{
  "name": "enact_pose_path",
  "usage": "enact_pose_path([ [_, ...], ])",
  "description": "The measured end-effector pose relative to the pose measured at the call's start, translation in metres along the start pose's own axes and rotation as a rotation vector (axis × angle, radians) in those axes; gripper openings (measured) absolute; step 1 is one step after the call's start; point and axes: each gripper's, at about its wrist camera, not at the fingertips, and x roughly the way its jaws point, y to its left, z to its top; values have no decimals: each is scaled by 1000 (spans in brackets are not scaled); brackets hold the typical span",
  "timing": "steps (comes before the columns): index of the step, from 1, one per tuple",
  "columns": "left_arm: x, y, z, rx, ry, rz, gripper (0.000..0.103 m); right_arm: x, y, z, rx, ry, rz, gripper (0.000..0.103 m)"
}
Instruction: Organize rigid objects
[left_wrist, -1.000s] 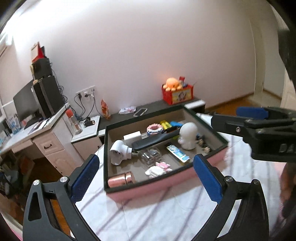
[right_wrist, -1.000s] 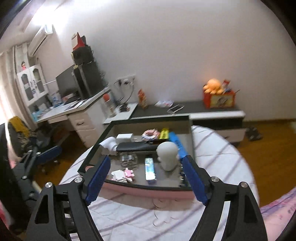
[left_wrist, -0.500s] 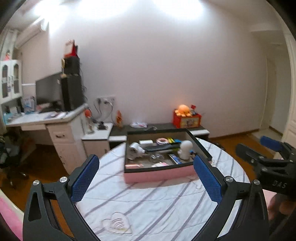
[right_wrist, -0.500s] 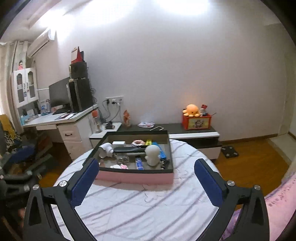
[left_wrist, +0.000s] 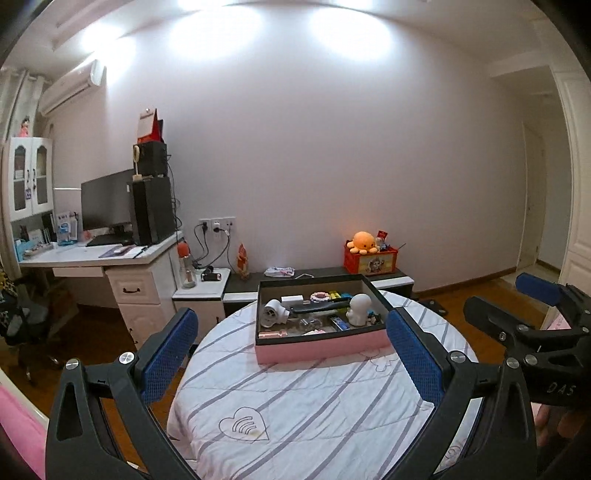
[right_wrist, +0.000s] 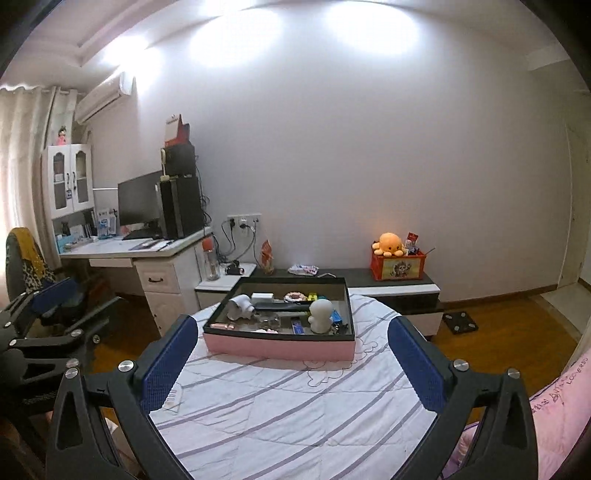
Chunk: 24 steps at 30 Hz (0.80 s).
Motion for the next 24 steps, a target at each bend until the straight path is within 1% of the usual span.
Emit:
enact_pose_path([
  [5,-22,-5,0,41,-59,42,103,-21,9,-1,-37,-40,-19,103],
  [9,-39,-6,0,35,-106,55,103,-36,13,1,-57,-69,-29,103],
  [12,-50,-9,3,49,-147,68,103,-47,15,3,-58,-86,-27,103],
  [15,-57,-10,6,54,-165,73,103,-55,16,5,-65,-108,-35,103],
  [21,-67,-6,10,24,-184,60,103,-66,21,10,-72,-140,-36,103],
  [24,-73,-6,12,20,-205,73,103,-73,26,12,-89,-167,-42,103],
])
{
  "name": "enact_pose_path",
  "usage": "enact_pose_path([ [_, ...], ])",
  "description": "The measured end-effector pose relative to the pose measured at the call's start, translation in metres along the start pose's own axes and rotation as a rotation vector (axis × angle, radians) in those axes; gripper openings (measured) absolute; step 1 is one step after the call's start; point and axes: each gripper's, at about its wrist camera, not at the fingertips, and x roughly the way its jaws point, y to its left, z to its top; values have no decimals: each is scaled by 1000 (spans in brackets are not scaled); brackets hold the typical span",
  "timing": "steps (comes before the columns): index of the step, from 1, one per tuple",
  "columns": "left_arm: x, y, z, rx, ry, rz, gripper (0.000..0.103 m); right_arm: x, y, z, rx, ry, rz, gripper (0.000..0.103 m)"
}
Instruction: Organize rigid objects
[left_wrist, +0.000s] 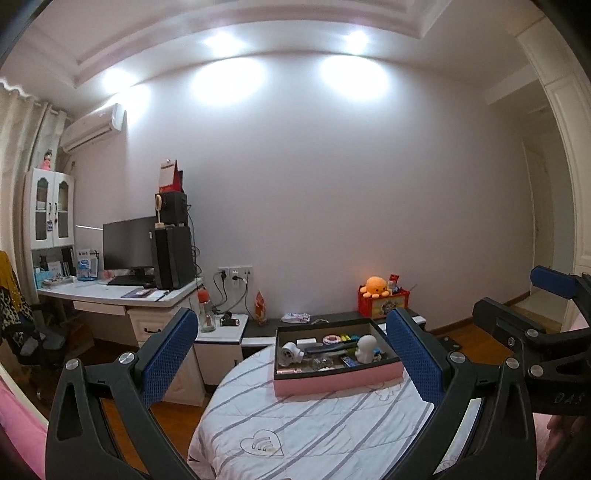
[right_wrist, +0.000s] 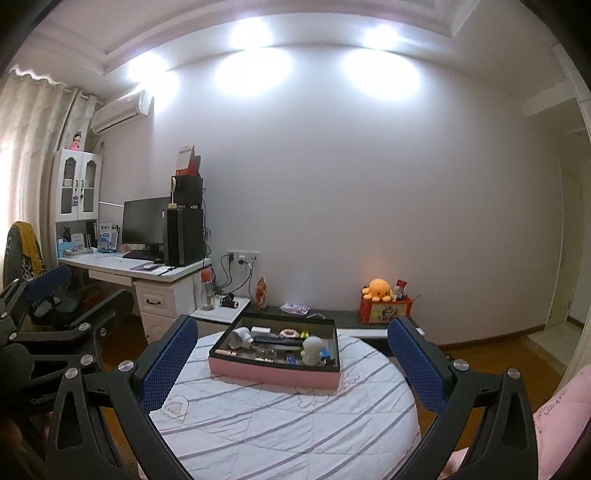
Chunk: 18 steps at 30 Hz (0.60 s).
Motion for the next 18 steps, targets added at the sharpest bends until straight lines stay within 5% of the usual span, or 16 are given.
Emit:
enact_pose_path([
  [18,-8,6,1,2,-40,29,103,-6,13,4,-17,-44,-6,103],
])
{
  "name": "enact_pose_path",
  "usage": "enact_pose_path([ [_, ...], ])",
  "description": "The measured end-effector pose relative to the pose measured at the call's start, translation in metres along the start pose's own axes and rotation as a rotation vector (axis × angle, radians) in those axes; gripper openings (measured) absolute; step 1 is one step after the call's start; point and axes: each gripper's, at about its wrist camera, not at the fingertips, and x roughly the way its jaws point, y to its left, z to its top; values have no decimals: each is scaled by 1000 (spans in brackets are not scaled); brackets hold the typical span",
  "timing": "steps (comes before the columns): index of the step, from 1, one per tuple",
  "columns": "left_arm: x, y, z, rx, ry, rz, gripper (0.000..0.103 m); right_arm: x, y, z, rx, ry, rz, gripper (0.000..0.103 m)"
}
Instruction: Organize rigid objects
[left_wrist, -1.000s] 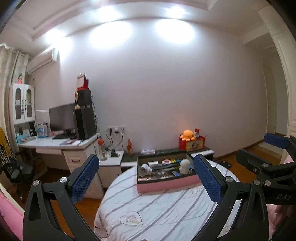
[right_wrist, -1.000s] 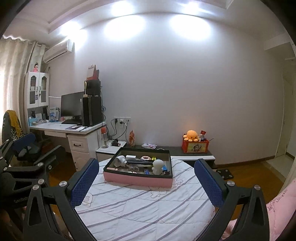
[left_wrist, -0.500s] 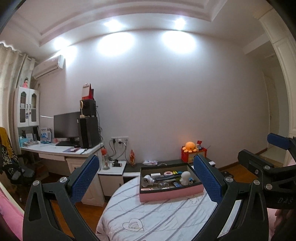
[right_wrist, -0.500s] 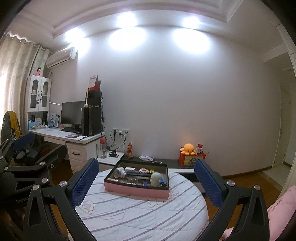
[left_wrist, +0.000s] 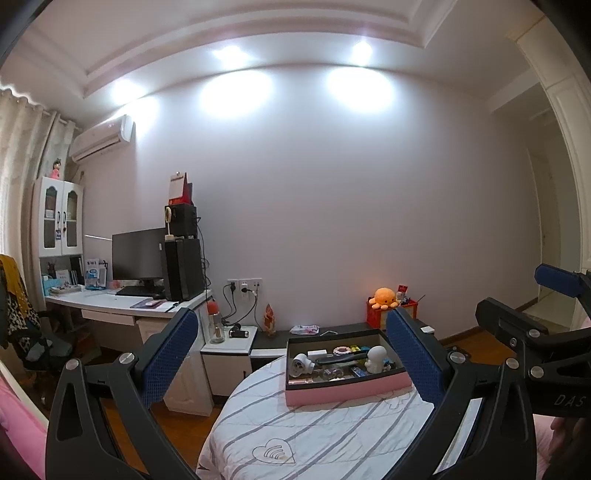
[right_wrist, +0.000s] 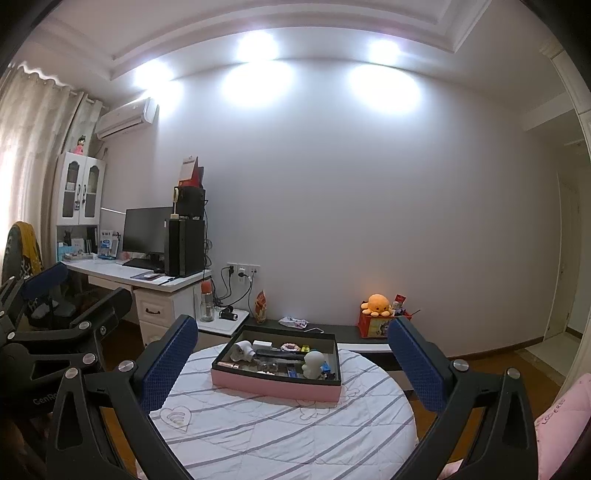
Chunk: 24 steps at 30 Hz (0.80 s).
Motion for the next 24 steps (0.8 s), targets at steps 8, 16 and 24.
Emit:
enact_pose_path([
  [8,0,2,0,-11,10,-1,103,2,1,-1,3,-2,4,103],
  [16,3,6,-3,-36,10,-7,103,6,4,-5,8,-1,8,103],
  [24,6,8,-5,-33,12,0,103,8,7,-7,4,3,11,103],
])
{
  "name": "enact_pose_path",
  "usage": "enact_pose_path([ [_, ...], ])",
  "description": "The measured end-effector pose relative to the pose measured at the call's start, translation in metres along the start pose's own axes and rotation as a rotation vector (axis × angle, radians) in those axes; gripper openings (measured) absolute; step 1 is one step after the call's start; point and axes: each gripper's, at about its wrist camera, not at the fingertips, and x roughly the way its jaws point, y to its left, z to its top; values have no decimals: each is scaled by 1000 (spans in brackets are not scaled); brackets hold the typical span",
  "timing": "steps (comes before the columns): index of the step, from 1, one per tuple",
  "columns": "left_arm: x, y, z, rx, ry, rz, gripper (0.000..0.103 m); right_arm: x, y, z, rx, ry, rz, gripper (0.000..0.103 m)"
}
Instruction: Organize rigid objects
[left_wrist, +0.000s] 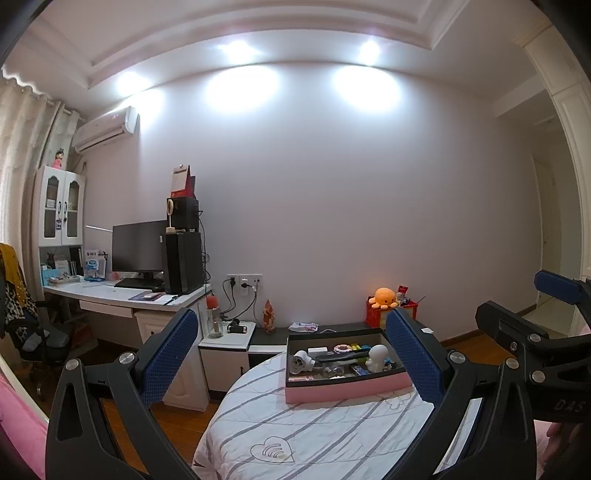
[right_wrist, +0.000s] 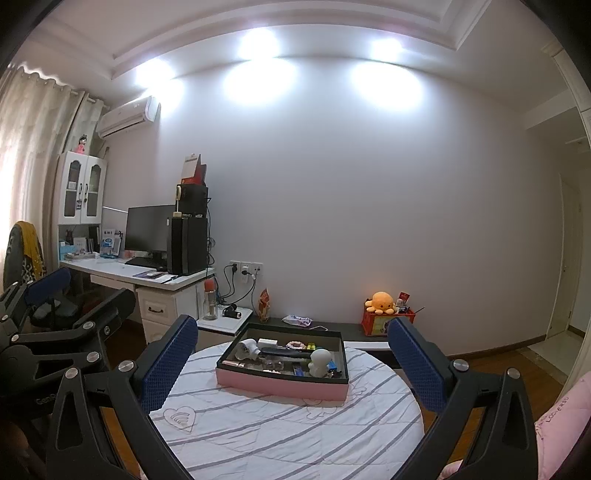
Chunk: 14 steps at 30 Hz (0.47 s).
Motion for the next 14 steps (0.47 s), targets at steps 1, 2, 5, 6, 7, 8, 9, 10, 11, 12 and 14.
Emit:
enact_pose_path([
  [1,0,0,0,0,-1,2,103,0,1,0,-1,1,1,103],
  [2,1,0,0,0,1,2,103,0,1,0,-1,4,3,103],
  [5,1,-1,-1,1,1,3,103,1,0,-1,-2,8,4,103],
  [6,1,-1,-1,2,4,2,103,1,1,-1,-2,8,4,103],
  [7,1,0,-1,3,5,3,103,1,1,0,-4,7,3,103],
  [8,1,0,-2,1,7,3,103,2,1,0,-5,8,4,103],
  [9,2,0,-2,-3,9,2,103,2,0,0,-4,9,5,103],
  [10,2,0,-2,-4,11,2,103,3,-1,0,-2,10,6,103],
  [11,2,0,-3,-1,12,1,103,3,0,0,-2,10,6,103],
  [12,2,0,-3,1,12,2,103,3,-1,0,-4,10,5,103],
  [14,1,-1,-3,7,8,8,103,3,0,-1,-6,11,3,103],
])
